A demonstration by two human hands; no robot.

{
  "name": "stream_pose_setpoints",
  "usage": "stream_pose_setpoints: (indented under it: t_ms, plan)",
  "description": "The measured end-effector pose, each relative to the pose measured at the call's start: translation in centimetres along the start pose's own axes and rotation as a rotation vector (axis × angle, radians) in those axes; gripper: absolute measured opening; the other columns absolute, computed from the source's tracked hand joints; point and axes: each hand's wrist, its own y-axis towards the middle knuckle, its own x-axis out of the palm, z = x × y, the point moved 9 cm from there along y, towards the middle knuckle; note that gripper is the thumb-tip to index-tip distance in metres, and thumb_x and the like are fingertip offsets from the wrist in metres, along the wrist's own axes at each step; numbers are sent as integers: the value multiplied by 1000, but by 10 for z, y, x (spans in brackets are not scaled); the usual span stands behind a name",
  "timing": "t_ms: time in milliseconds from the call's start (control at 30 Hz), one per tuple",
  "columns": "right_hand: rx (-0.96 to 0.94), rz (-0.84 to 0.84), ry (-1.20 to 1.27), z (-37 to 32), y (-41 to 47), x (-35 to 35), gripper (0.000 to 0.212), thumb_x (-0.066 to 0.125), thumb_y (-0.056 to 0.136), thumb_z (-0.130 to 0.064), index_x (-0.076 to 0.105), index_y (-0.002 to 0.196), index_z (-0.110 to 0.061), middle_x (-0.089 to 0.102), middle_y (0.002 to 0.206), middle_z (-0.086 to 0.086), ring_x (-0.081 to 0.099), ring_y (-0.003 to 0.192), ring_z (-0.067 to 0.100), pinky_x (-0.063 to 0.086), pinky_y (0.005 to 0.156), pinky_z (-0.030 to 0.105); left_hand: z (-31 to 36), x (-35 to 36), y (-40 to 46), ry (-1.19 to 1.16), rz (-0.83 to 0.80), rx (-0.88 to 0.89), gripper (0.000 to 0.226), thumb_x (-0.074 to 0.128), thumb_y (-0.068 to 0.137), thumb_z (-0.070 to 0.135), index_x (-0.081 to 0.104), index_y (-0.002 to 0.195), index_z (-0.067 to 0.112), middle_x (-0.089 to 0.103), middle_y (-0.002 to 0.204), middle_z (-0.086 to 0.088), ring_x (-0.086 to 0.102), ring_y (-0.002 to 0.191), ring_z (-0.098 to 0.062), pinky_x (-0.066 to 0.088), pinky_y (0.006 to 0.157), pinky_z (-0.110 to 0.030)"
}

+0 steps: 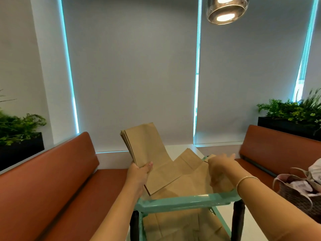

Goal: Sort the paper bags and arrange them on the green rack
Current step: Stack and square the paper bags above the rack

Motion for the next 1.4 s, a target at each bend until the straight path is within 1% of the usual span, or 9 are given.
stream_pose_setpoints:
  t_ms: [133, 300, 533, 667, 867, 1000, 1133, 1267, 1400]
  plan:
    - [-1, 28, -44, -5, 0, -9, 64, 72, 77, -40, 45, 133, -22, 47, 136, 6, 35, 132, 31, 14, 112, 60, 0, -2, -1, -15, -1, -1, 34, 61, 86, -4, 54, 119, -7, 63, 113, -20, 61, 100, -28, 49, 91, -37]
    - [-54, 157, -161, -15, 1, -27, 46, 71, 80, -26, 54, 122, -17, 56, 120, 6, 51, 113, 26, 35, 105, 50, 0, -3, -3, -46, -8, -5, 34, 61, 86, -4, 54, 119, -7, 63, 112, -18, 60, 99, -25, 48, 91, -36]
    - [-138, 268, -124, -23, -7, -54, 24, 66, 82, -13, 64, 106, -11, 52, 87, 2, 51, 81, 18, 48, 91, 36, -1, -3, 0, -59, -10, -9, 33, 62, 86, -4, 54, 118, -5, 63, 110, -17, 60, 99, -25, 48, 86, -32]
    - [-172, 303, -11, -23, -13, -64, 23, 59, 84, -7, 66, 105, -9, 57, 88, 3, 57, 81, 17, 53, 81, 26, 0, -4, -2, -54, -8, -6, 32, 62, 86, -3, 55, 117, -5, 64, 113, -19, 61, 100, -27, 48, 90, -37]
    - [-78, 475, 284, 10, -29, -111, 18, 56, 84, -11, 64, 100, -10, 62, 96, 6, 60, 92, 24, 54, 86, 37, 1, -3, -4, -79, -24, -5, 22, 61, 86, -1, 59, 108, 0, 66, 98, -14, 63, 89, -26, 53, 78, -37]
    - [-37, 681, 566, 38, -52, -149, 6, 57, 85, -8, 58, 87, -14, 62, 92, 8, 60, 89, 25, 55, 84, 41, 1, -2, -4, -88, -36, 12, 18, 59, 87, -5, 60, 104, 1, 65, 91, -10, 61, 89, -25, 52, 83, -38]
    - [-5, 770, 1170, 58, -59, -145, 16, 60, 85, -7, 54, 73, -17, 59, 81, 4, 60, 80, 24, 57, 75, 40, 0, -1, -4, -113, -38, 2, 17, 60, 86, -7, 60, 100, 3, 65, 90, -9, 61, 85, -21, 51, 82, -35]
    - [-62, 550, 1779, 29, -43, -97, 16, 61, 88, -12, 53, 75, -14, 57, 79, 10, 58, 66, 19, 53, 54, 31, -7, -4, 2, -76, -22, -35, 24, 63, 87, 4, 59, 110, 1, 67, 101, -11, 63, 94, -23, 51, 89, -40]
    - [-81, 268, 2092, -29, -23, -37, 17, 53, 94, -11, 52, 77, -11, 55, 72, 7, 55, 55, 13, 48, 43, 23, -7, -6, 3, -100, -33, -40, 19, 61, 91, 17, 62, 109, 10, 68, 103, -6, 63, 93, -19, 50, 74, -32]
